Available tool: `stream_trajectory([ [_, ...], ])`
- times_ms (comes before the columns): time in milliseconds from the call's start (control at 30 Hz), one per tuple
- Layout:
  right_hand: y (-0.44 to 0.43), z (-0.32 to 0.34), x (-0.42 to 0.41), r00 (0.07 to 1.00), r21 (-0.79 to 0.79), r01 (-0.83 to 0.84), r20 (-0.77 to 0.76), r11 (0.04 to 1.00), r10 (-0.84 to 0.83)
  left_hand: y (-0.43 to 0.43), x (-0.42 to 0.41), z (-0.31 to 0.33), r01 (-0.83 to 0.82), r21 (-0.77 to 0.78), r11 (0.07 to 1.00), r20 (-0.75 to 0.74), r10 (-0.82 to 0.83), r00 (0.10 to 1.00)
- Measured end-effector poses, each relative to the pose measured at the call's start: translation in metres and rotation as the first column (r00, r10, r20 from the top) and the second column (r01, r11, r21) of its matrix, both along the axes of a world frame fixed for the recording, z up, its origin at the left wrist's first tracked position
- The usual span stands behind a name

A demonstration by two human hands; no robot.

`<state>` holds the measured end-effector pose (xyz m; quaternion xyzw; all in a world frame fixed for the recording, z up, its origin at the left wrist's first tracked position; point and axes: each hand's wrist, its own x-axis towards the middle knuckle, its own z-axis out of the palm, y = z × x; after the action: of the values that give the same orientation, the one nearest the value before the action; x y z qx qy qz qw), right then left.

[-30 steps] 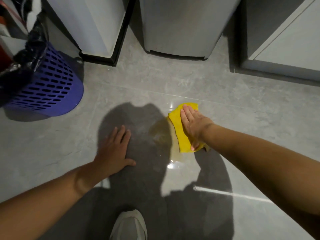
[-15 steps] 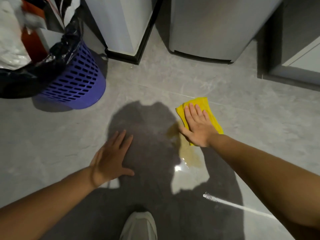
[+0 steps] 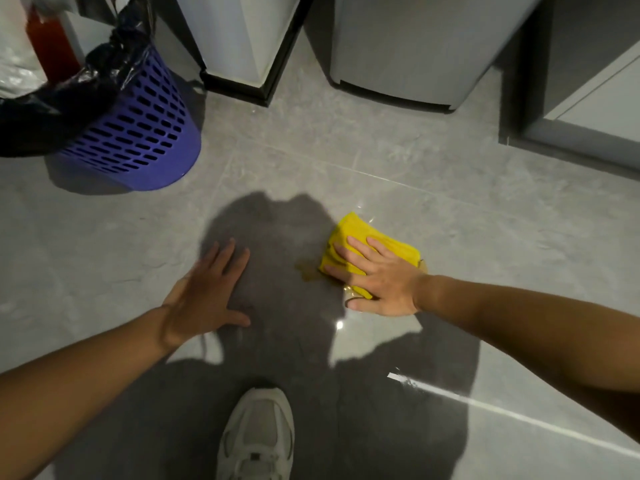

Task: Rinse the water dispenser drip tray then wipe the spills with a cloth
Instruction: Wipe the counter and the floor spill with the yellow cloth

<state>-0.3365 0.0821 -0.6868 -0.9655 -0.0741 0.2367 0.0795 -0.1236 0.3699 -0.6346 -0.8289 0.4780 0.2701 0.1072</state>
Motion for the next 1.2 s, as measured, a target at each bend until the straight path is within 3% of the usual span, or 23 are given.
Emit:
stream_trajectory([
  [167, 0.028, -0.006, -0.063, 0.927, 0.074, 0.373, -0.081, 0.925, -0.368, -0.002, -0.003, 0.001, -0.014, 0.047, 0.999, 0.009, 0.014, 1.000],
  [233, 0.012, -0.001, -0.068, 0.944, 0.110, 0.328, -0.086, 0.938, -0.320, -0.002, -0.002, 0.000, -0.018, 0.035, 0.999, 0.011, 0.018, 1.000],
  [300, -0.011, 0.004, -0.068, 0.988, 0.070, 0.140, -0.082, 0.988, -0.134, 0.000, -0.001, -0.001, -0.023, 0.031, 0.999, 0.006, 0.023, 1.000],
  [367, -0.021, 0.006, -0.069, 0.994, 0.034, 0.057, -0.095, 0.998, -0.054, 0.002, -0.001, -0.002, -0.034, 0.023, 0.999, 0.006, 0.033, 0.999],
  [467, 0.012, 0.000, -0.078, 0.967, -0.004, 0.236, -0.097, 0.972, -0.236, 0.004, 0.001, -0.005, -0.033, 0.014, 0.999, 0.007, 0.033, 0.999],
  [533, 0.055, -0.004, -0.082, 0.894, -0.036, 0.440, -0.080, 0.897, -0.441, 0.005, 0.002, -0.007, -0.031, 0.013, 0.999, 0.012, 0.031, 0.999],
  [633, 0.117, -0.008, -0.069, 0.710, -0.016, 0.701, -0.079, 0.713, -0.700, 0.006, 0.002, -0.008, -0.033, 0.005, 0.999, 0.007, 0.033, 0.999],
  [767, 0.147, -0.023, -0.020, 0.582, -0.012, 0.811, -0.074, 0.584, -0.810, 0.007, 0.004, -0.011, -0.047, -0.010, 0.999, -0.016, 0.047, 0.999],
  [1000, 0.109, -0.023, 0.065, 0.764, 0.074, 0.643, 0.005, 0.762, -0.645, 0.010, 0.006, -0.016, -0.032, -0.023, 0.999, -0.012, 0.032, 0.999],
  [1200, 0.049, -0.008, 0.132, 0.974, 0.051, 0.208, -0.103, 0.977, -0.202, 0.035, 0.019, -0.014, -0.092, -0.096, 0.991, -0.038, 0.089, 0.995],
])
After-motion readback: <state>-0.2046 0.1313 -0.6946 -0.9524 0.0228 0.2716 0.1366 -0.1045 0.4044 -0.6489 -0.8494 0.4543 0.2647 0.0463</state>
